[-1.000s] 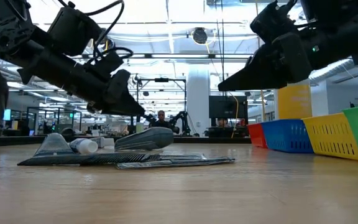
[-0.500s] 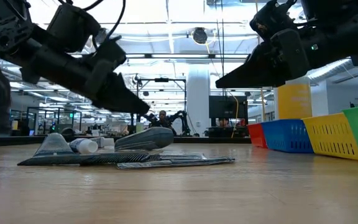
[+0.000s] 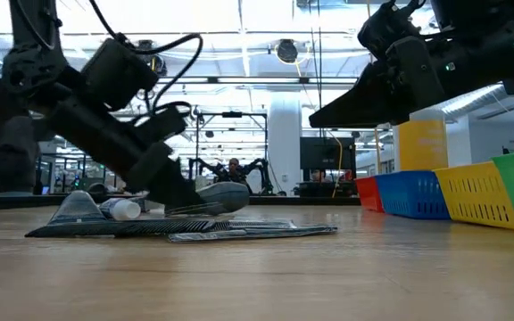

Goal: Pick & Place Travel size toiletries
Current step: Put the black deodorant into the blue bin

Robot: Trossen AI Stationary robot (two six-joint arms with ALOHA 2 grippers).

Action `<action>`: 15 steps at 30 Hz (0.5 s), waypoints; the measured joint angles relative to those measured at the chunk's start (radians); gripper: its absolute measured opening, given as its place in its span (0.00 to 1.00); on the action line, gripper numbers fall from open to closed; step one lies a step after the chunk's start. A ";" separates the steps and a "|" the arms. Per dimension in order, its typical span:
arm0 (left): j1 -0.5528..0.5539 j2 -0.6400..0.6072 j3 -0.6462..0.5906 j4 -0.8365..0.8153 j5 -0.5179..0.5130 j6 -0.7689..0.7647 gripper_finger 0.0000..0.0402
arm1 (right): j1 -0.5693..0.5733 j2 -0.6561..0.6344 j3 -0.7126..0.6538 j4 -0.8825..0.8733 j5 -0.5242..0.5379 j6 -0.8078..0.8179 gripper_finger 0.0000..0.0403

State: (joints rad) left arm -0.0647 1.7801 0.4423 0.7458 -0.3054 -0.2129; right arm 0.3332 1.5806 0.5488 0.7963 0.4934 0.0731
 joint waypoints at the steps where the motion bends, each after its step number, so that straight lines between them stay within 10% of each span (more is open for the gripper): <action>1: 0.001 0.018 0.014 0.001 0.000 0.008 0.78 | 0.000 0.000 0.000 0.000 0.000 -0.001 0.24; 8: 0.007 0.100 0.132 -0.017 0.105 0.036 0.46 | -0.040 -0.004 0.000 -0.001 -0.030 0.016 0.37; 15: 0.001 0.132 0.339 -0.191 0.267 0.080 0.45 | -0.127 -0.026 0.001 -0.023 -0.239 0.020 0.63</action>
State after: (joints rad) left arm -0.0633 1.9125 0.7809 0.5549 -0.0386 -0.1333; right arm 0.2067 1.5543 0.5499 0.7734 0.2542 0.0933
